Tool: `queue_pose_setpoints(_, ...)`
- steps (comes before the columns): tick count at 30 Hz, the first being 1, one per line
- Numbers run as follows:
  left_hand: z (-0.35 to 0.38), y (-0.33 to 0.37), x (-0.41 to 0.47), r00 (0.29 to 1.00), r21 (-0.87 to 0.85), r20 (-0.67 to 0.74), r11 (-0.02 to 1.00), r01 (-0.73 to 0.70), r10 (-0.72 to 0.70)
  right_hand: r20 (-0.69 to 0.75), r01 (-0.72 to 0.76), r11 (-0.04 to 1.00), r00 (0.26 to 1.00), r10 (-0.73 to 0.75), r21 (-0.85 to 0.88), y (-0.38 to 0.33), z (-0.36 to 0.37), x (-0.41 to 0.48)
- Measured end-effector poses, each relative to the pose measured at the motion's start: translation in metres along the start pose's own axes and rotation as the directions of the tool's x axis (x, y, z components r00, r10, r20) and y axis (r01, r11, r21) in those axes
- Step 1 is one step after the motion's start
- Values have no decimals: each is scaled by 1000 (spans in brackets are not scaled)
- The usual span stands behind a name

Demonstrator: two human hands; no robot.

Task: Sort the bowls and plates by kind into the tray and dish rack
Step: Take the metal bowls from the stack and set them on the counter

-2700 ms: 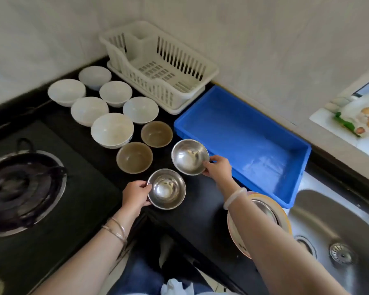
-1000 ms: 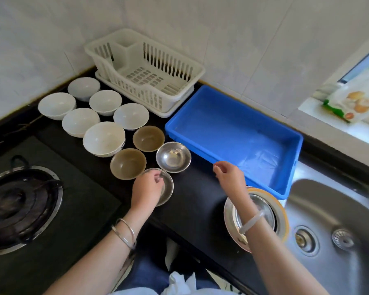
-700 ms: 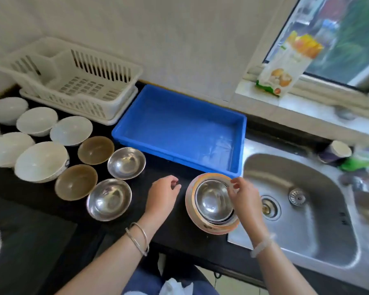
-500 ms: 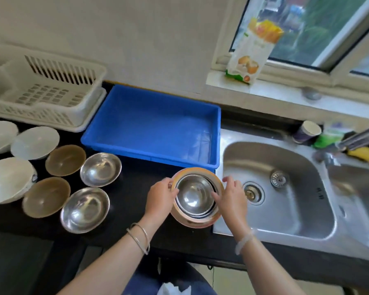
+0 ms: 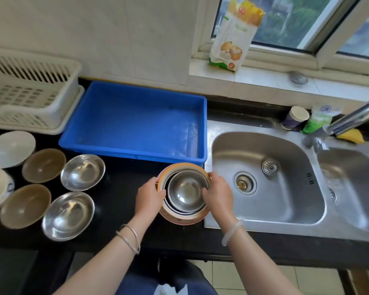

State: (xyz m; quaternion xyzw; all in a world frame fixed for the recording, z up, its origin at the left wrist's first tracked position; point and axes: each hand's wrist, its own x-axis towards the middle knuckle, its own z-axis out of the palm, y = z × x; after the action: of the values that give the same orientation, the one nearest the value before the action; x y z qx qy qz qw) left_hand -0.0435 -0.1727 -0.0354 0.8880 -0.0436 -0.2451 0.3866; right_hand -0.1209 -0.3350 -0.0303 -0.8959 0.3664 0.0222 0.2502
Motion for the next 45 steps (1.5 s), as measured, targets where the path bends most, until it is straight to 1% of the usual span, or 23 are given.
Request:
queue_pose_setpoints(4, 0, 0, 1, 1000, 7, -1, 1000, -1, 1, -12, 12, 1000, 1000, -12, -23, 1, -4, 0)
queue_pose_setpoints(11, 4, 1, 3, 1000, 26, -12, 999, 22, -22, -74, 31, 999, 997, -30, 12, 1, -16, -4)
queue_pose_setpoints(15, 6, 7, 2, 999, 82, -38, 996, 25, -22, -63, 35, 996, 998, -29, 87, 2, -26, -3)
queue_pose_setpoints(20, 11, 10, -1, 998, 180, -68, 984, 9, 4, -127, 34, 982, 992, -10, 185, 7, -37, -4)
queue_pose_setpoints(25, 12, 16, -1, 995, 199, -100, 980, 19, 1, -126, 41, 970, 992, -10, 240, 13, -44, -5)
queue_pose_setpoints(30, 6, 20, -4, 990, 209, -120, 977, -52, 78, -101, 37, 956, 995, -8, 292, 18, -50, -5)
queue_pose_setpoints(35, 5, 29, -8, 961, 271, -203, 954, -130, 189, -88, 25, 946, 996, 3, 322, 19, -58, -4)
queue_pose_setpoints(40, 3, 33, -10, 945, 311, -236, 939, -146, 225, -82, 21, 939, 997, 7, 342, 17, -61, -5)
queue_pose_setpoints(45, -3, 40, -12, 952, 247, -211, 955, -167, 221, -60, -10, 923, 998, 36, 386, 12, -62, -7)
